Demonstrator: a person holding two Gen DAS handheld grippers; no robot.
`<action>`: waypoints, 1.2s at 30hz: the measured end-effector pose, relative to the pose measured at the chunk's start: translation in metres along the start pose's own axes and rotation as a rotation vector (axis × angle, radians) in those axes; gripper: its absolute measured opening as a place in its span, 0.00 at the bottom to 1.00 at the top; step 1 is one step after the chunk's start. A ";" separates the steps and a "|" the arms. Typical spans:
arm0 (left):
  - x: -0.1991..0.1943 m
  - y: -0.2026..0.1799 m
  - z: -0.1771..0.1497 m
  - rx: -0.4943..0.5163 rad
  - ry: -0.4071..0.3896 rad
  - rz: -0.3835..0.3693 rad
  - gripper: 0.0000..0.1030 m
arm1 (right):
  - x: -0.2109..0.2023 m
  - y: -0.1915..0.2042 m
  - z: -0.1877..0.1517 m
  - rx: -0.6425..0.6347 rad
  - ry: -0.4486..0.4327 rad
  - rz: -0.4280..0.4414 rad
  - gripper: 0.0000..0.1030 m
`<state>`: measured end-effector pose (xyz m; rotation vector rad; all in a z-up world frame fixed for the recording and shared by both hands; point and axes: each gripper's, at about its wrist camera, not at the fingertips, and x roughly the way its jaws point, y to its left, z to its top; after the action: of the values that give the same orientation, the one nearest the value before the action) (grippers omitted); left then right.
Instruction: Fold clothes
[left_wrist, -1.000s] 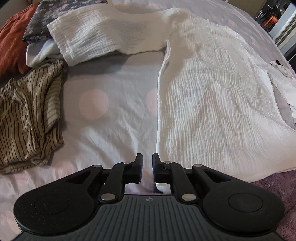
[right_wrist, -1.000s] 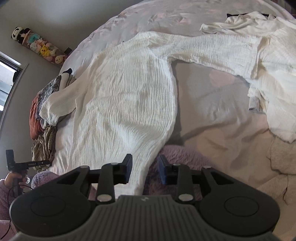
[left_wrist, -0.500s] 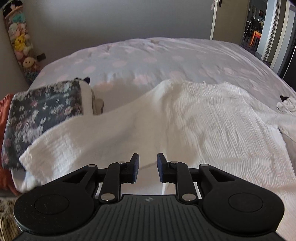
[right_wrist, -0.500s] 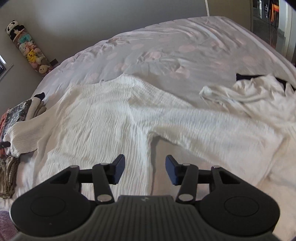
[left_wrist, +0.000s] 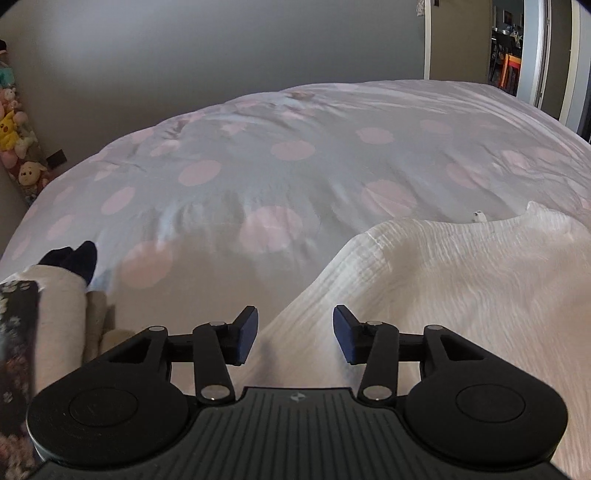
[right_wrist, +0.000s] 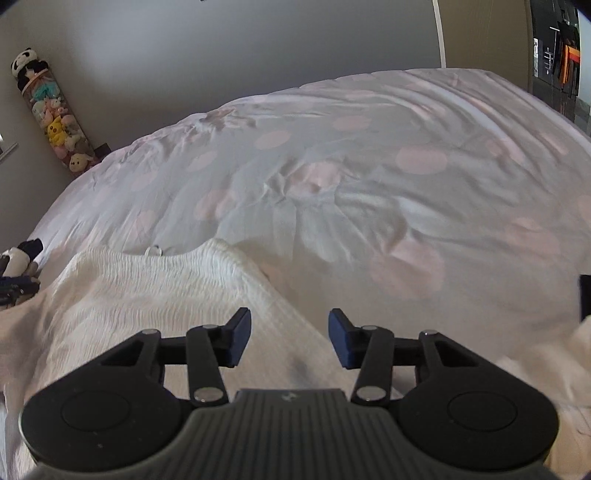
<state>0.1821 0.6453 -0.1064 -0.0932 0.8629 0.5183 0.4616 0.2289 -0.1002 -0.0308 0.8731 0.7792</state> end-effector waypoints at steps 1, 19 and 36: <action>0.011 0.000 0.001 0.001 0.004 -0.002 0.42 | 0.011 0.001 0.004 -0.001 -0.001 0.005 0.49; 0.040 -0.028 -0.003 0.016 0.004 -0.040 0.00 | 0.063 0.033 0.012 -0.193 -0.034 -0.131 0.03; 0.069 -0.027 0.017 0.023 -0.007 0.164 0.00 | 0.098 0.049 0.028 -0.316 -0.044 -0.252 0.02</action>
<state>0.2437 0.6538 -0.1502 0.0007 0.8740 0.6610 0.4880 0.3325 -0.1369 -0.3944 0.6813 0.6714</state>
